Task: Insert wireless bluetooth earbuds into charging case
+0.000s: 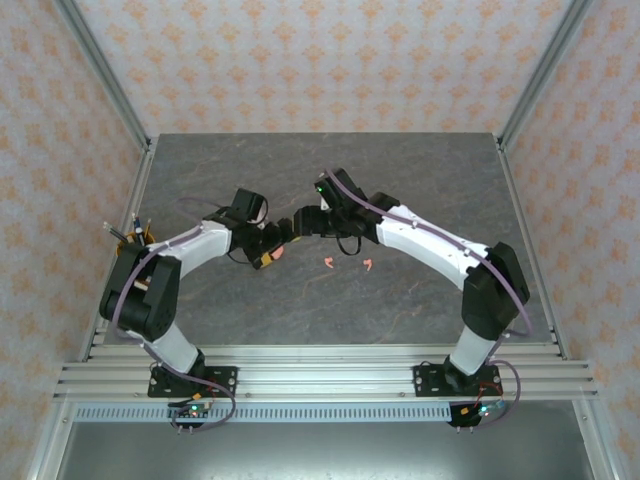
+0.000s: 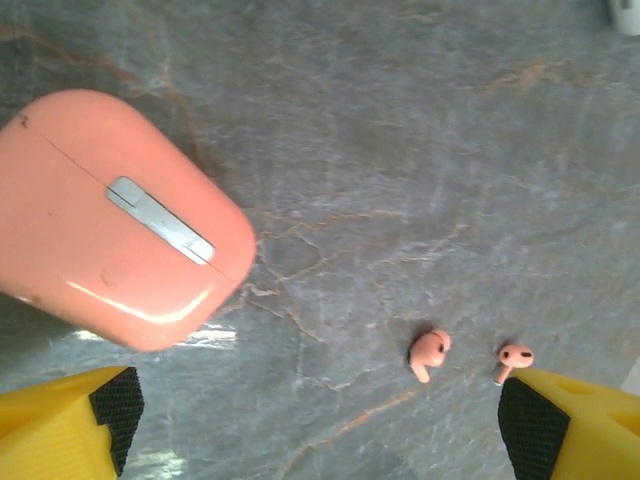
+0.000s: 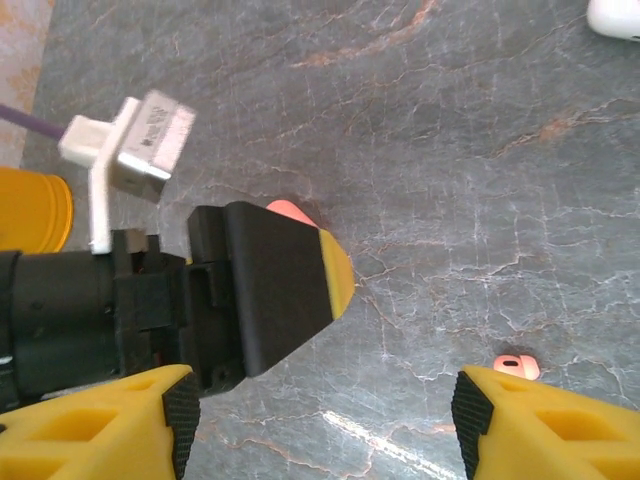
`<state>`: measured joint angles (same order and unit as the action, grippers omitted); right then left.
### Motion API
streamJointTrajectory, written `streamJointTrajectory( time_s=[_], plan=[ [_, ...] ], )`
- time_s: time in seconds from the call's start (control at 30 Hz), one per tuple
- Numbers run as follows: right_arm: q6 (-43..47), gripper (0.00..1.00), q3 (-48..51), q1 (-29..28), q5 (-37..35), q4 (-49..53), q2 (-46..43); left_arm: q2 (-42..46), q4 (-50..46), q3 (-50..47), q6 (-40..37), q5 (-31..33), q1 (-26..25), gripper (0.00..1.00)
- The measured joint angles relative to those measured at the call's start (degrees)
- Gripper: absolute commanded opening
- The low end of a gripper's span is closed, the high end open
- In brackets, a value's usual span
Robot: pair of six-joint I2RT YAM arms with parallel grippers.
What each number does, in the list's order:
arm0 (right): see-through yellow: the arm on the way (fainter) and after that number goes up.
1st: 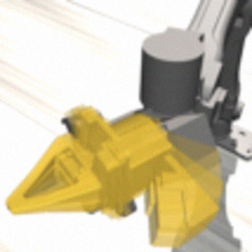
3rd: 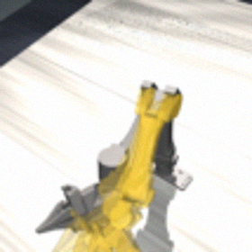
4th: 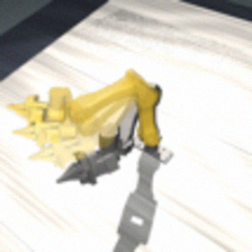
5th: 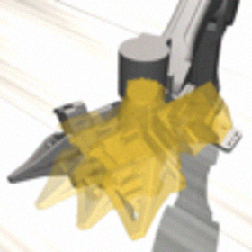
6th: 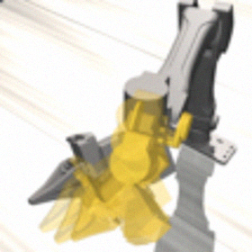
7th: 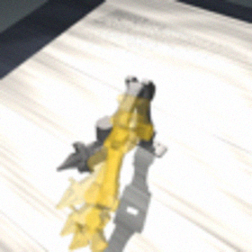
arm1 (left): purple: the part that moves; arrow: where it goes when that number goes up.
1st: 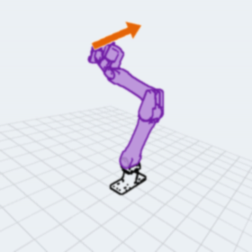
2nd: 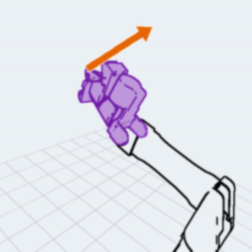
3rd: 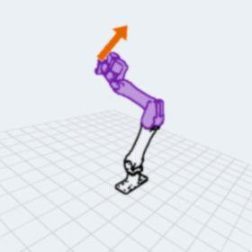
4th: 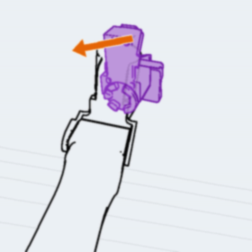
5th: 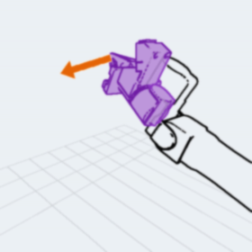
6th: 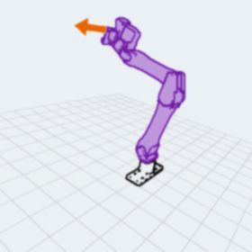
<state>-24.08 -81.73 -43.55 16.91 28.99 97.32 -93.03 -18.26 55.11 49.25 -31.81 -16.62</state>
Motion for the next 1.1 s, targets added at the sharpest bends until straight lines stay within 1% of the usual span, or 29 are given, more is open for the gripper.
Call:
streamJointTrajectory(
  time_s=[0.03, 0.1, 0.2, 0.33, 0.43, 0.57, 0.8, 0.93, 0.97, 1.0, 1.1],
  plan=[
    [-0.26, 0.72, 0.0, 0.0, -0.35, 0.28, -0.17, 1.25, -0.83, 0.39, 0.11, 1.31, 0.07, 1.0],
    [-0.92, 0.73, -0.02, 0.0, -1.09, 0.96, -0.22, 3.3, -2.91, 1.6, -0.24, 3.8, 0.52, 1.0],
    [-2.86, 0.77, -0.81, 0.0, -1.92, 3.61, 0.31, 6.01, -5.25, 3.19, -0.94, 6.6, 2.29, 1.0],
    [-7.48, 0.81, -3.91, -0.02, -2.29, 5.2, 3.43, 8.68, -7.8, 3.85, -1.99, 8.61, 7.89, 1.0],
    [-12.13, 0.83, -7.87, -0.33, -2.86, 7.5, 7.82, 9.22, -9.79, 4.22, -3.23, 9.64, 12.66, 1.0],
    [-18.51, 0.84, -16.81, -1.9, -5.25, 12.48, 15.87, 9.22, -12.39, 4.87, -4.81, 10.27, 16.35, 1.0],
    [-28.44, 0.84, -34.99, -6.34, -11.02, 23.71, 29.33, 9.22, -13.75, 5.09, -6.34, 10.21, 19.76, 1.0],
    [-31.01, 0.85, -45.88, -8.04, -13.57, 29.7, 36.04, 9.22, -13.7, 5.09, -6.51, 9.99, 21.29, 1.0],
    [-31.52, 0.91, -48.83, -8.41, -14.19, 31.36, 37.77, 9.22, -13.7, 5.09, -6.54, 9.84, 21.66, 1.0],
    [-32.11, 0.91, -51.32, -8.7, -14.6, 32.72, 39.34, 9.22, -13.68, 5.05, -6.54, 9.68, 22.05, 1.0],
    [-33.03, 0.92, -55.78, -9.27, -15.82, 35.63, 42.6, 9.22, -13.42, 4.39, -6.54, 9.09, 23.17, 1.0]
  ],
)
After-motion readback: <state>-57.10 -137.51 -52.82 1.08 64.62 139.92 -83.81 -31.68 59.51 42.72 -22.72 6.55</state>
